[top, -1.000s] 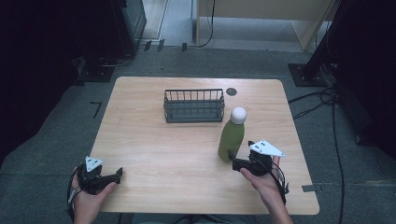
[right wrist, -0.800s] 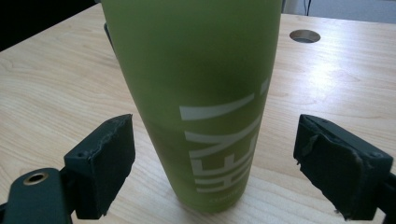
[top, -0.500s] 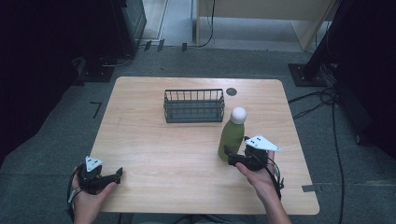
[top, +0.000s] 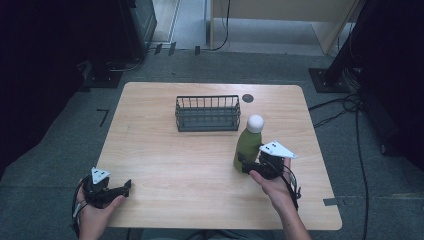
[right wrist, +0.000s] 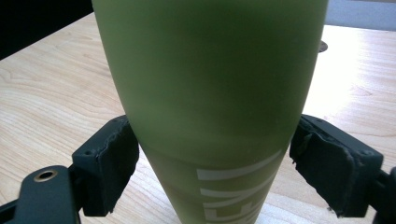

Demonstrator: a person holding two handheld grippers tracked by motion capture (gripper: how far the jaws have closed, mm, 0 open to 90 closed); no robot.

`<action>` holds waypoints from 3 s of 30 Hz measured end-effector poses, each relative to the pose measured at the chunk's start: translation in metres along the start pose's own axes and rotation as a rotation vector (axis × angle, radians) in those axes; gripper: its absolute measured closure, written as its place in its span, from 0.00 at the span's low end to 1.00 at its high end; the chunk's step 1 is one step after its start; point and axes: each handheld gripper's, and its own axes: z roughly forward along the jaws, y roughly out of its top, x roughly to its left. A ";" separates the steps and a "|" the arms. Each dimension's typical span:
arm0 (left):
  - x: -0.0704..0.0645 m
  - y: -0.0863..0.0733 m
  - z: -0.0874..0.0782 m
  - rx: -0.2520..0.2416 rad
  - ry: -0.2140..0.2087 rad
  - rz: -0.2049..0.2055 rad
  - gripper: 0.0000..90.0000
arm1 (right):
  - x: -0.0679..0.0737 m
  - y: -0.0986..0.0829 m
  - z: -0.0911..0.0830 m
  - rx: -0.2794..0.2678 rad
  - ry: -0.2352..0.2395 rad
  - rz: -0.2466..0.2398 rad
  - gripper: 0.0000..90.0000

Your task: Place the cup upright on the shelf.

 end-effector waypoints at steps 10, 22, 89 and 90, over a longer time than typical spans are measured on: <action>0.000 0.000 0.000 0.000 0.000 0.000 0.03 | 0.001 0.005 0.003 -0.010 0.004 0.006 0.18; 0.000 0.000 0.000 0.000 0.000 0.000 0.03 | 0.002 0.012 0.009 -0.019 -0.001 0.005 0.20; 0.000 0.000 0.000 -0.002 0.000 -0.003 0.03 | 0.029 0.111 0.029 -0.078 -0.027 -0.060 0.23; 0.000 0.000 0.000 -0.002 0.000 -0.003 0.03 | 0.029 0.113 0.030 -0.078 -0.028 -0.061 0.23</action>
